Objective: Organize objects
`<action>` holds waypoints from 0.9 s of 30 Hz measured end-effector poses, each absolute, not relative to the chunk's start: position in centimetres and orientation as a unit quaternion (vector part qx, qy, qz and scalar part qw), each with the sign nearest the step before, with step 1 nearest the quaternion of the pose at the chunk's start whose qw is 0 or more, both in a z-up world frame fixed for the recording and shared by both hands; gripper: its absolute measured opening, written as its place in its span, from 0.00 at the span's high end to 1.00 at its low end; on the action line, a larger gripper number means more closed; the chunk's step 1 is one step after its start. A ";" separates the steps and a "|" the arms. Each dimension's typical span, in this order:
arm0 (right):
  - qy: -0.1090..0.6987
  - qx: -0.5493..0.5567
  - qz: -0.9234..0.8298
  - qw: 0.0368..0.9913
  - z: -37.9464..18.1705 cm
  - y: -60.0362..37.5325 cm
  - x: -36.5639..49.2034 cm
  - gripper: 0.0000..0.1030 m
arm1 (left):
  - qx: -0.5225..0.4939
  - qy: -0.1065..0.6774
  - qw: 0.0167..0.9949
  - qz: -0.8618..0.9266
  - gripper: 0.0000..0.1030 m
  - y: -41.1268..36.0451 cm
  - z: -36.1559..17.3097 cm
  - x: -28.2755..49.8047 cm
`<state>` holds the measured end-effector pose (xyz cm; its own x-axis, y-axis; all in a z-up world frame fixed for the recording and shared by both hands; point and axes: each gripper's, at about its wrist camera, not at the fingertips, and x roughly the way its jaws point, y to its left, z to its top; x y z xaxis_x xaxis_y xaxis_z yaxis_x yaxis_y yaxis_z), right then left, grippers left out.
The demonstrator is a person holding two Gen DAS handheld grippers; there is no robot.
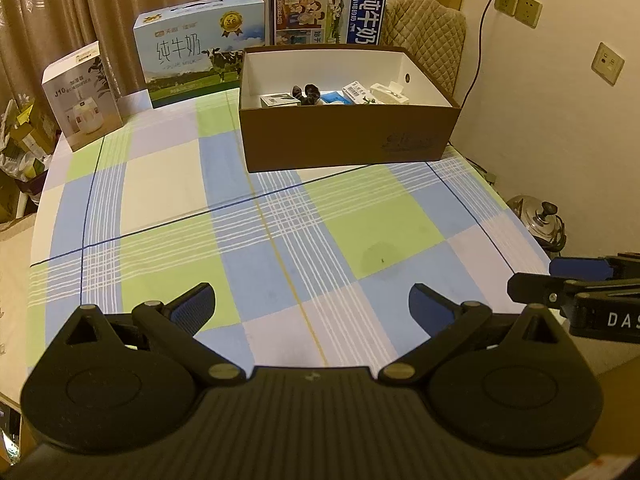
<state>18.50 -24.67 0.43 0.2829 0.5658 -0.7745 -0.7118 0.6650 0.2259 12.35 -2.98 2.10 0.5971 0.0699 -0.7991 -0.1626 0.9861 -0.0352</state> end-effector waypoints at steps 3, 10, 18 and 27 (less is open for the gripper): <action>0.444 -0.081 0.401 0.797 0.5 -24.7 18.2 0.40 | -0.054 0.445 0.892 0.066 0.01 -2.9 2.0 12.1; 0.442 -0.081 0.402 0.798 0.5 -24.8 18.0 0.40 | -0.053 0.443 0.892 0.068 0.01 -2.9 2.0 11.7; 0.442 -0.081 0.401 0.798 0.5 -24.7 17.9 0.40 | -0.054 0.441 0.893 0.068 0.01 -2.9 2.1 11.7; 0.443 -0.079 0.402 0.798 0.5 -24.9 18.0 0.40 | -0.052 0.440 0.894 0.066 0.01 -3.0 2.2 12.0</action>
